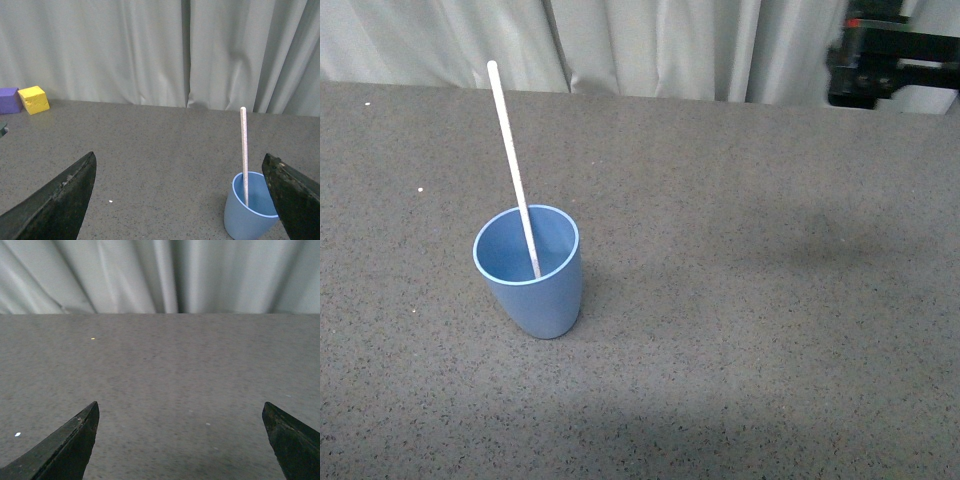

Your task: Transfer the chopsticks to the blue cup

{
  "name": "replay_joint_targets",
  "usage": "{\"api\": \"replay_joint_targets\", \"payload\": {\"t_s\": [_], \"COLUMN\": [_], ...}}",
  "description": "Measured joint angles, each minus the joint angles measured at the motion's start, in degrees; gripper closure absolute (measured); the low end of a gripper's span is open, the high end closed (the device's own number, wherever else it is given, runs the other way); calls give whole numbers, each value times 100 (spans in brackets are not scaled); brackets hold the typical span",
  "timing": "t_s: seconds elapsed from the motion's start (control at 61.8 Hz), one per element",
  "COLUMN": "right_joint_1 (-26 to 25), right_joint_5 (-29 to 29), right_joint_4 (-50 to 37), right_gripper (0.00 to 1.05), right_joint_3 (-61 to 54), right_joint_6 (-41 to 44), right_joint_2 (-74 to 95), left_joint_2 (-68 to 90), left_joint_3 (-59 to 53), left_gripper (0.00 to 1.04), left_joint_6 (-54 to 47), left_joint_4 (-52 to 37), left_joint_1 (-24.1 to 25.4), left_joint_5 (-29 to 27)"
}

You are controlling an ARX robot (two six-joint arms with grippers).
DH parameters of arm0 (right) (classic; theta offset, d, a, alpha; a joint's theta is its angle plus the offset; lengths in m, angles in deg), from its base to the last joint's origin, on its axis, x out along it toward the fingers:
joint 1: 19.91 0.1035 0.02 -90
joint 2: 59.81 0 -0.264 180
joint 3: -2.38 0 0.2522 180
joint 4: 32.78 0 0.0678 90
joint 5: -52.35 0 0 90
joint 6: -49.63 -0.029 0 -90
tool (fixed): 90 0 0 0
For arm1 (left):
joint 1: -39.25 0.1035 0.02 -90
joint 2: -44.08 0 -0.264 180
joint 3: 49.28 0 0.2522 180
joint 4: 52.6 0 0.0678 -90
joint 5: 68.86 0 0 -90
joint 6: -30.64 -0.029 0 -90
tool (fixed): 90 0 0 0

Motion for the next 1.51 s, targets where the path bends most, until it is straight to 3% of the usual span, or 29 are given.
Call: {"api": "replay_joint_targets", "payload": {"t_s": [0.259, 0.534, 0.696, 1.182, 1.279, 1.344, 1.441, 1.506], "right_joint_1": [-831, -992, -824, -192, 302, 358, -260, -455], "right_joint_5": [-297, -481, -693, -2227, -2761, -2583, -841, -400], "right_joint_4": [284, 1071, 1652, 3650, 3834, 3740, 3416, 3403], "right_gripper": [9, 9, 9, 9, 9, 11, 30, 41], "right_joint_3": [-999, -1893, -2387, -2968, -3156, -3185, -3414, -3421], "right_joint_6": [232, 326, 511, 1069, 1445, 1545, 1167, 1071], "right_joint_2": [-1506, -3158, -4223, -7350, -8312, -8441, -8837, -8915], "left_joint_2": [0, 0, 0, 0, 0, 0, 2, 0], "left_joint_3": [0, 0, 0, 0, 0, 0, 0, 0], "left_gripper": [7, 7, 7, 7, 7, 7, 7, 7], "left_joint_6": [0, 0, 0, 0, 0, 0, 0, 0], "left_joint_4": [0, 0, 0, 0, 0, 0, 0, 0], "left_joint_1": [0, 0, 0, 0, 0, 0, 0, 0], "left_joint_5": [2, 2, 2, 2, 2, 2, 2, -2]}}
